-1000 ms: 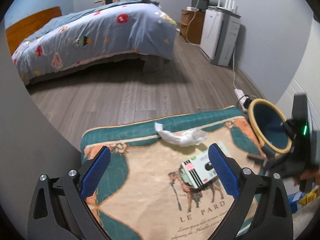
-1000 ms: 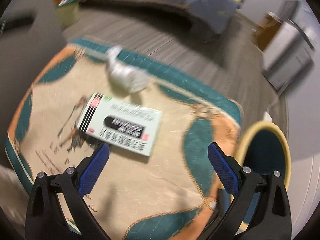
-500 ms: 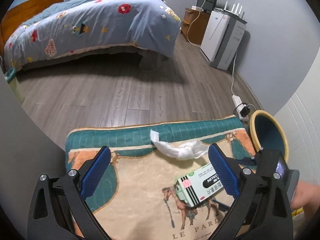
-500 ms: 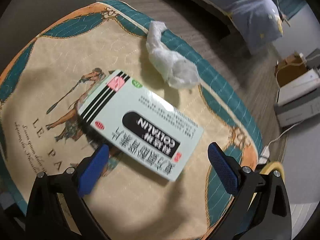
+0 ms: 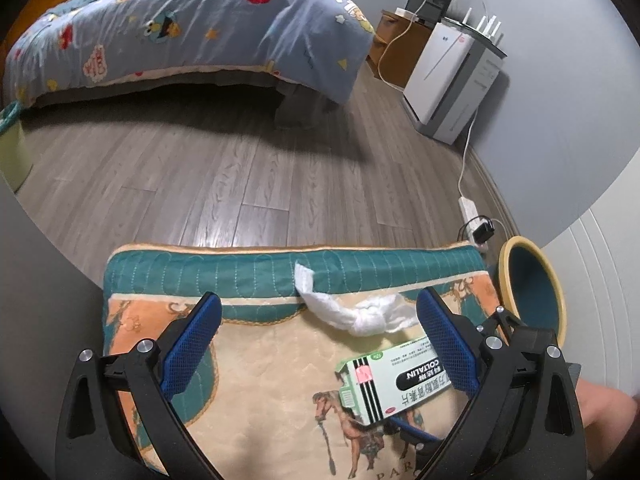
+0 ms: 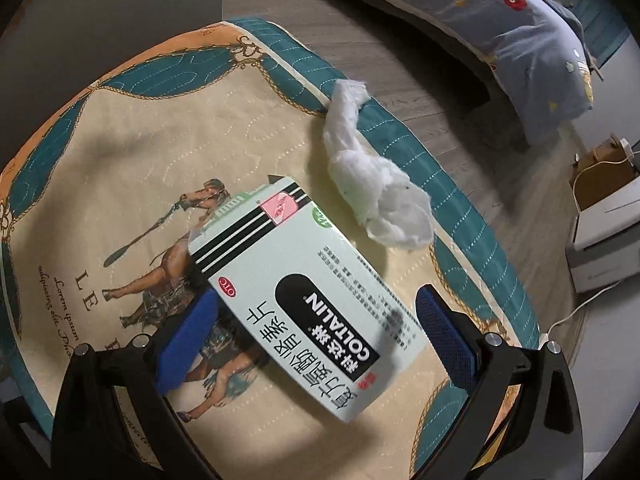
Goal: Collect trash
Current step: 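Move the right tool over the COLTALIN box while the left holds the tissue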
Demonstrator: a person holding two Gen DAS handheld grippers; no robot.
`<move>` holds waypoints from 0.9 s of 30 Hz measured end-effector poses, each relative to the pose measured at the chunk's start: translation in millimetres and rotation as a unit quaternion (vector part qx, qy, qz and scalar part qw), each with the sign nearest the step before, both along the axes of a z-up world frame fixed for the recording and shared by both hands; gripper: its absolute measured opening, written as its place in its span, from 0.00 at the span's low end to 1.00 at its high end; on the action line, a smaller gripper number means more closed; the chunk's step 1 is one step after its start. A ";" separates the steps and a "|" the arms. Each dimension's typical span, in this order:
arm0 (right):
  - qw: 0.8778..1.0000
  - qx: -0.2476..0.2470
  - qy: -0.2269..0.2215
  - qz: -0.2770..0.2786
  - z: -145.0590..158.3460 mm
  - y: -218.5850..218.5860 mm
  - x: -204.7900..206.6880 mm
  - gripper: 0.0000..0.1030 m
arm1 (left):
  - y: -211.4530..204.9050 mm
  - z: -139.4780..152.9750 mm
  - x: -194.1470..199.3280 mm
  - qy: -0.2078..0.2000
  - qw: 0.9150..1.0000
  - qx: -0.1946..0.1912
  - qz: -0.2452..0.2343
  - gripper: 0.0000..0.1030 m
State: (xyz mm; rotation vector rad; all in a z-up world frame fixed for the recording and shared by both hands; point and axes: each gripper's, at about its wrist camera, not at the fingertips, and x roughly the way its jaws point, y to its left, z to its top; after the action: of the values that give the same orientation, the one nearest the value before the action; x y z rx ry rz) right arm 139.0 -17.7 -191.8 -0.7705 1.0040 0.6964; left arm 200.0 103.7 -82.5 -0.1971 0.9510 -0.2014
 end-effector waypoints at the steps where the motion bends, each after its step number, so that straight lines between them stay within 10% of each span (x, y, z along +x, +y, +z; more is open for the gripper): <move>1: 1.000 -0.001 0.002 0.001 -2.3 2.7 4.0 0.94 | -0.2 -0.7 1.2 0.001 1.000 -0.001 0.000 0.94; 9: 0.999 -0.003 0.040 0.013 -23.2 1.6 12.2 0.94 | -5.3 -13.5 10.7 0.020 1.000 0.004 -0.005 0.94; 15: 0.998 0.003 0.053 0.013 -8.0 -17.5 13.6 0.69 | -14.0 -35.3 20.9 0.051 0.998 0.032 0.002 0.94; 19: 0.991 0.039 0.128 0.015 2.5 -31.4 17.4 0.81 | -21.0 -48.2 23.9 0.071 0.996 0.060 0.000 0.94; 27: 0.998 0.046 0.049 0.015 6.5 -35.8 26.3 0.94 | -20.1 -51.9 27.0 0.074 0.995 0.062 0.010 0.94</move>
State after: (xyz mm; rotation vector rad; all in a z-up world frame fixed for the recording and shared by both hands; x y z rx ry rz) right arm 165.4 -53.5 -185.3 -0.6763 1.0432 0.8071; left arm 227.0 83.6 -134.3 -0.1085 1.1057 -0.1103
